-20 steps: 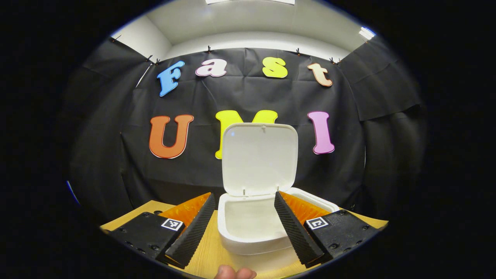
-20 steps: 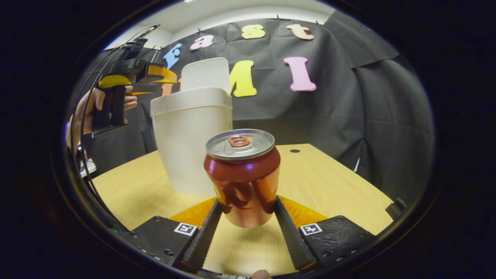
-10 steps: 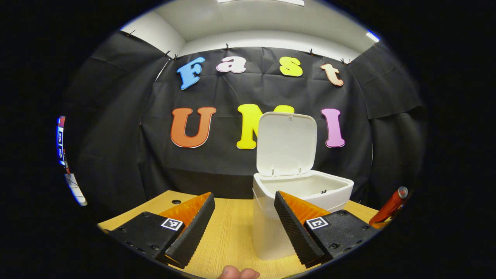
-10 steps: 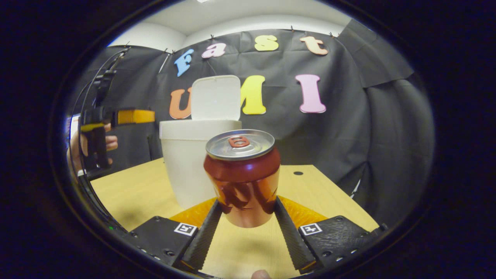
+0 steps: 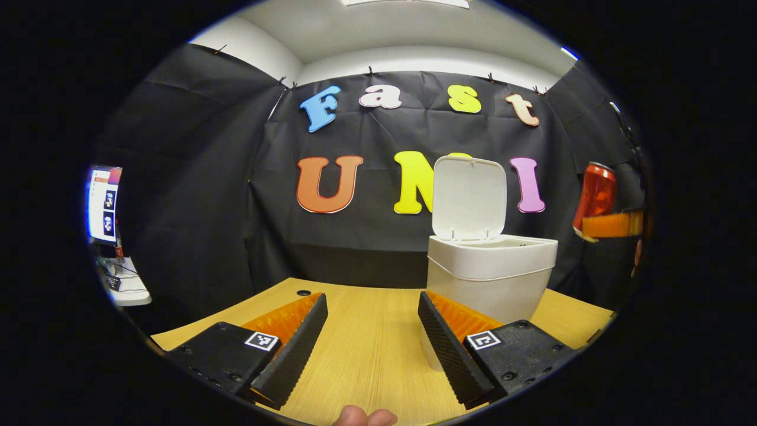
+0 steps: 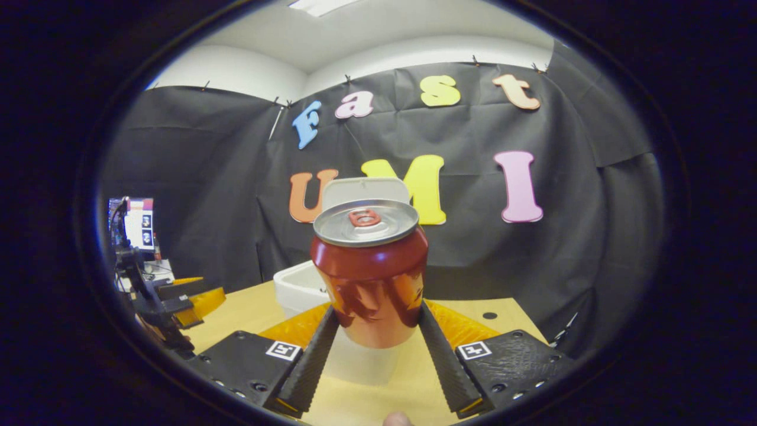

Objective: Press the lid of the desktop garbage bin to open it, pick up the crumpled paper on the desktop and throw it into the bin, then pick up the pop can on the desktop and drop it into the bin, and finally close the garbage bin lid.

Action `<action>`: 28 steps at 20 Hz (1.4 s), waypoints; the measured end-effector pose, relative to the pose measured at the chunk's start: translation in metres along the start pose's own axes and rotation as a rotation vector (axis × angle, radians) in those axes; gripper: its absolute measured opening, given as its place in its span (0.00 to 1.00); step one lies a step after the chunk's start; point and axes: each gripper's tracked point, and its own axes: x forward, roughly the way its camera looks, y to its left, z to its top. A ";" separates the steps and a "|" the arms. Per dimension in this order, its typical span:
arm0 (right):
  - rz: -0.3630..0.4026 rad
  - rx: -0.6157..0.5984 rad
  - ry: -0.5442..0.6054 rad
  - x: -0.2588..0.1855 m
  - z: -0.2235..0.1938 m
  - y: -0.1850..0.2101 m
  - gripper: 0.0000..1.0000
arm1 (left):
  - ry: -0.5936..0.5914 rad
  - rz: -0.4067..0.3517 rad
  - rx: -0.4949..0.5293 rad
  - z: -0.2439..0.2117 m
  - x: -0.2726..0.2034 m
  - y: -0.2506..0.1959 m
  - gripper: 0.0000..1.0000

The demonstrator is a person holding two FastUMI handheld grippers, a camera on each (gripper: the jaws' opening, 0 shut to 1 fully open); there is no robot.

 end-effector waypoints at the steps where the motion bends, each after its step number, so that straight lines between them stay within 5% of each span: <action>1: 0.007 -0.005 -0.005 0.012 0.011 0.004 0.81 | -0.004 0.008 0.008 0.000 -0.004 0.004 0.99; 6: 0.007 -0.063 0.023 0.078 0.030 0.014 0.81 | -0.014 0.033 0.007 -0.002 -0.019 0.018 0.99; 12: -0.002 -0.051 0.137 0.139 0.005 0.016 0.81 | 0.002 0.078 -0.018 -0.009 -0.029 0.038 0.99; 28: 0.011 -0.024 0.169 0.153 -0.004 0.032 0.84 | 0.013 0.077 -0.015 -0.015 -0.021 0.035 0.99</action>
